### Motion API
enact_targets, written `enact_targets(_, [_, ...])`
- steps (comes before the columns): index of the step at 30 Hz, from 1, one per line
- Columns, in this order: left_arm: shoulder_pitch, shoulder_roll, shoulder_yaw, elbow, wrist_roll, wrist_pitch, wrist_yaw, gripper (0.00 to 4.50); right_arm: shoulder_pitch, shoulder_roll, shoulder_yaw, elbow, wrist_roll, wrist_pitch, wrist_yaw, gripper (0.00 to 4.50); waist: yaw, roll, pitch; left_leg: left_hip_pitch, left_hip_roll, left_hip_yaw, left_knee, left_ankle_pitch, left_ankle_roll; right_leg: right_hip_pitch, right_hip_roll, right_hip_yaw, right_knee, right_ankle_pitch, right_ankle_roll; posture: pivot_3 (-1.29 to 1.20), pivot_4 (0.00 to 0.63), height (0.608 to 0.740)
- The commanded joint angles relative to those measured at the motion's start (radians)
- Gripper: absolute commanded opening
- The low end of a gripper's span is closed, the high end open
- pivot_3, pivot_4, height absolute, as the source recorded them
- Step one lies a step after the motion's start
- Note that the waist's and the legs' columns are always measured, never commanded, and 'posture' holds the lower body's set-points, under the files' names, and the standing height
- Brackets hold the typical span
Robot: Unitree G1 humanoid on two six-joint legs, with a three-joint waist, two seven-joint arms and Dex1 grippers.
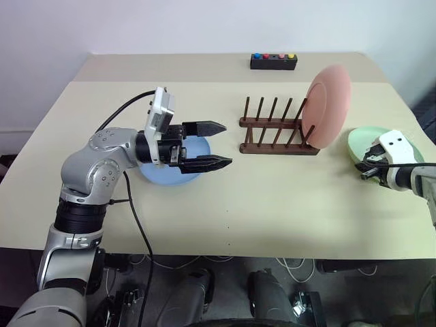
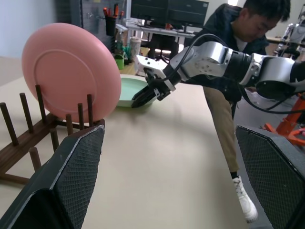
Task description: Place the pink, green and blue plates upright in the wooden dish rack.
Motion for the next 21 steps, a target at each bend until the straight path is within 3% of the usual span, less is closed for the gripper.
enact_targets(1, [-0.035,-0.007,0.028,0.003,-0.014,-0.009,0.01,4.5,-0.056,0.026,-0.115,-0.035,0.067,0.043,-0.054,0.03,0.0,0.0,0.0,0.0,0.0,0.0,0.0,0.0,0.0,0.0,0.0,0.0,0.0,0.0,0.0,0.0,0.15,0.74])
enact_targets(4, [-0.04,-0.012,0.025,0.014,-0.007,-0.022,0.01,4.5,-0.139,0.064,-0.21,-0.016,0.106,0.028,-0.14,0.03,-0.006,0.0,0.0,0.0,0.0,0.001,0.0,0.0,0.0,0.0,0.0,0.002,0.0,0.0,0.0,0.0,0.15,0.74])
enact_targets(7, [-0.047,-0.017,0.021,0.026,-0.002,-0.027,0.009,4.5,-0.167,0.02,-0.182,0.028,-0.002,-0.087,-0.238,0.03,-0.002,0.0,0.0,0.0,0.0,0.0,-0.001,0.0,0.0,-0.001,0.0,0.001,0.0,0.0,0.0,0.0,0.15,0.74])
enact_targets(9, [-0.058,-0.023,0.019,0.041,0.001,-0.025,0.014,4.5,-0.224,0.025,-0.207,0.035,0.007,-0.101,-0.28,0.03,0.001,0.0,0.0,0.0,0.0,0.0,-0.002,0.0,0.0,-0.001,0.0,0.001,0.0,0.0,0.0,0.0,0.15,0.74])
enact_targets(14, [-0.065,-0.029,0.02,0.056,0.013,-0.042,0.015,4.5,-0.496,0.176,-0.466,-0.059,0.351,-0.02,-0.336,0.03,-0.017,0.004,0.003,-0.001,0.0,0.002,-0.002,0.0,0.0,-0.004,0.0,0.004,0.0,0.002,0.002,0.0,0.15,0.74])
enact_targets(21, [-0.055,-0.012,0.032,0.066,0.025,-0.062,0.01,4.5,-0.608,0.281,-0.565,-0.207,0.666,0.08,-0.357,0.03,-0.022,0.003,0.003,-0.001,0.0,-0.002,-0.004,0.001,-0.002,-0.002,0.002,0.002,-0.002,0.002,0.001,0.0,0.15,0.74])
